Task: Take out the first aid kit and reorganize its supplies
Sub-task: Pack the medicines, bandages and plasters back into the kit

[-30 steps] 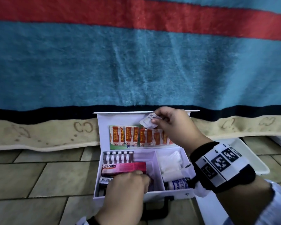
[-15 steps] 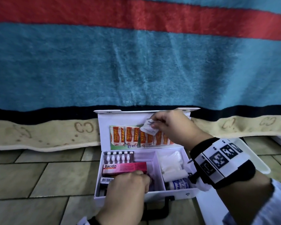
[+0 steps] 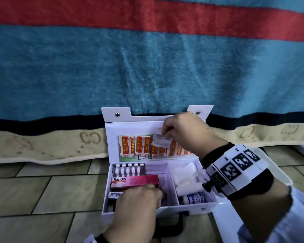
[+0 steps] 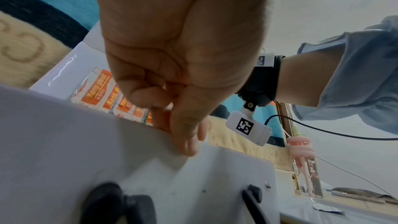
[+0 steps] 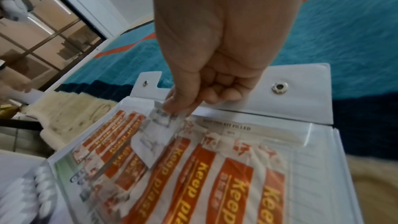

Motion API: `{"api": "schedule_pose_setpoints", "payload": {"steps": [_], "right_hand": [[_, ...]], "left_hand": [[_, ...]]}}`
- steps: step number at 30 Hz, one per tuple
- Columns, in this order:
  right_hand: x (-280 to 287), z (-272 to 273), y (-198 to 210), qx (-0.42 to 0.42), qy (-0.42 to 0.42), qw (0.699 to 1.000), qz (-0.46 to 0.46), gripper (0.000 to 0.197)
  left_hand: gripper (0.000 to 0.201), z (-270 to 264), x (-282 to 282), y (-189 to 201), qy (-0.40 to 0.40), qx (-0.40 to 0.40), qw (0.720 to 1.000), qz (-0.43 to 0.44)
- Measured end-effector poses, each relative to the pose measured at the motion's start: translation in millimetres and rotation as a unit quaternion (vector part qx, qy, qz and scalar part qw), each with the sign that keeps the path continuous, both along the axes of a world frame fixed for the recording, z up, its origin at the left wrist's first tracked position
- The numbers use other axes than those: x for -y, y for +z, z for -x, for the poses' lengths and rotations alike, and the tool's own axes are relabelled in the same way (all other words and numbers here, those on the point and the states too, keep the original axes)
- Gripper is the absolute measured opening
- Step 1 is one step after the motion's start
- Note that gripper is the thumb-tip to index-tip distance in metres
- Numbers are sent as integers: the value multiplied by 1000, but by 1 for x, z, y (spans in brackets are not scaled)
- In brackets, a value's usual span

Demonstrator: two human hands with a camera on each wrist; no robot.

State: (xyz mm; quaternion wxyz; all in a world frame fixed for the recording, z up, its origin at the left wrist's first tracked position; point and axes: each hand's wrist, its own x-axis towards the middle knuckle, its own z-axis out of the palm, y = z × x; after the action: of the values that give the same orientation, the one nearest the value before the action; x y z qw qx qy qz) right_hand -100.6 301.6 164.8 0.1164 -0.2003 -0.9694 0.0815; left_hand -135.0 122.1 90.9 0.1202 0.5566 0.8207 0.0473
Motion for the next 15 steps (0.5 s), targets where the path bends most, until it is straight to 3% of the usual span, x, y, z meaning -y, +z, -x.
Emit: {"api": "schedule_pose_setpoints", "payload": {"steps": [12, 15], "right_hand": [[-5, 0, -4, 40, 26, 995, -87, 21], [-1, -2, -9, 34, 16, 997, -70, 18]], "left_hand": [[28, -1, 1, 3, 9, 2, 1000, -8], [29, -2, 2, 4, 9, 1, 1000, -5]]}}
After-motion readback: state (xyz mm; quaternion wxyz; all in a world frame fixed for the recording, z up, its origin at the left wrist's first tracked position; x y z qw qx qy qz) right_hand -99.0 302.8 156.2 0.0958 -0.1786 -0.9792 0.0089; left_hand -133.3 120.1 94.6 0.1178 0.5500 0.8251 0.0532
